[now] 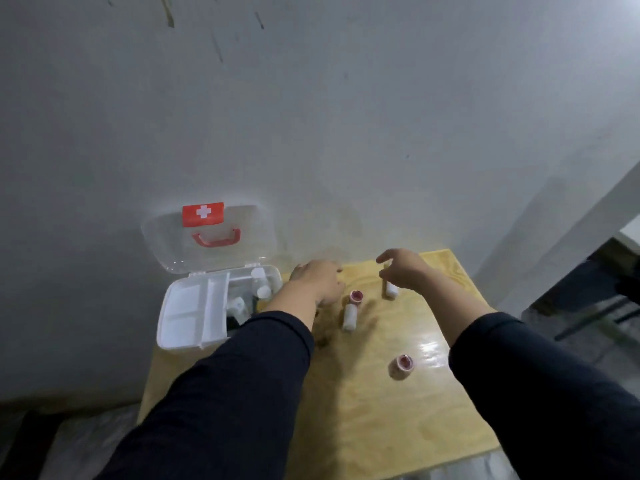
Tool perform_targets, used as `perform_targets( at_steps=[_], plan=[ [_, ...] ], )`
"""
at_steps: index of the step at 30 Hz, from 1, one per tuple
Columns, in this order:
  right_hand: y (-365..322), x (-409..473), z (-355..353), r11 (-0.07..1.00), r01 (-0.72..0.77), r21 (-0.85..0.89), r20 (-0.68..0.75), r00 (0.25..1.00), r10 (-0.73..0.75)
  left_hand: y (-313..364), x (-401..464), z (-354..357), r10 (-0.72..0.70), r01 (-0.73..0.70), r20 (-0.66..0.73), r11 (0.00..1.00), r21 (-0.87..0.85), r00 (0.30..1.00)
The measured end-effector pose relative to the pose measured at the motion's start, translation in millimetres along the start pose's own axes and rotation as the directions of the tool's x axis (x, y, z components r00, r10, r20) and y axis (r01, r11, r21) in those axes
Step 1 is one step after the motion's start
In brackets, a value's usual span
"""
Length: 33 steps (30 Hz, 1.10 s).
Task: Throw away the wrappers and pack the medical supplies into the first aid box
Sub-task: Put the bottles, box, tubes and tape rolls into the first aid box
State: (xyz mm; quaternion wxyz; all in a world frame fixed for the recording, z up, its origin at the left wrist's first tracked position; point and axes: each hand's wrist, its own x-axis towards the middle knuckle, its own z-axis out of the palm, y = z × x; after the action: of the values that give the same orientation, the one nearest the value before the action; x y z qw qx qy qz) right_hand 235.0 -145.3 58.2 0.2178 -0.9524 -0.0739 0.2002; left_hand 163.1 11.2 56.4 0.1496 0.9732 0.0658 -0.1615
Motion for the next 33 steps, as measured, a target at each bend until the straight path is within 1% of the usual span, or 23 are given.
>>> perform_targets(
  at_steps=[4,8,11,14,18,20,22,25,28,30,33],
  plan=[
    [31.7,31.6,9.2,0.999,-0.052,-0.002,0.000,0.999,0.052,11.0,26.1,17.6,-0.023,0.024,0.060,1.000,-0.018,0.998],
    [49.7,65.3,30.5,0.998,-0.053,0.018,-0.021,0.998,0.053,10.5,46.0,34.6,-0.065,0.068,0.093,0.997,-0.025,0.994],
    [61.5,85.3,47.6,0.998,-0.055,-0.038,0.019,0.998,0.056,9.0,56.9,46.1,-0.116,0.122,0.121,0.991,-0.045,0.986],
    [67.7,90.7,56.8,0.994,-0.084,-0.068,0.011,0.996,0.084,6.2,59.9,55.5,-0.139,0.151,0.146,0.986,-0.070,0.979],
    [67.0,78.0,63.7,0.995,-0.089,-0.043,0.006,0.996,0.089,4.2,54.8,62.8,-0.150,0.167,0.178,0.982,-0.088,0.973],
    [63.7,61.1,70.8,0.996,-0.082,-0.035,0.001,0.997,0.083,2.4,51.4,67.5,-0.142,0.162,0.189,0.982,-0.094,0.972],
    [59.0,42.2,82.2,0.993,-0.118,0.005,-0.025,0.993,0.118,-0.1,46.1,70.7,-0.119,0.137,0.192,0.987,-0.085,0.974],
    [47.2,17.8,103.5,0.984,-0.172,0.046,-0.078,0.982,0.175,-4.9,34.1,75.0,-0.060,0.065,0.221,0.998,-0.015,0.973],
    [32.0,2.6,120.6,0.978,-0.201,0.052,-0.146,0.967,0.207,-12.7,21.3,82.5,-0.029,0.020,0.216,0.999,0.044,0.976],
    [24.0,-2.4,126.8,0.983,-0.175,0.053,-0.181,0.967,0.181,-19.7,14.7,88.7,-0.026,0.017,0.227,0.999,0.045,0.974],
    [20.8,-3.1,127.9,0.992,-0.118,0.034,-0.172,0.978,0.122,-26.7,5.3,92.1,-0.018,0.007,0.235,0.999,0.051,0.972]
  ],
)
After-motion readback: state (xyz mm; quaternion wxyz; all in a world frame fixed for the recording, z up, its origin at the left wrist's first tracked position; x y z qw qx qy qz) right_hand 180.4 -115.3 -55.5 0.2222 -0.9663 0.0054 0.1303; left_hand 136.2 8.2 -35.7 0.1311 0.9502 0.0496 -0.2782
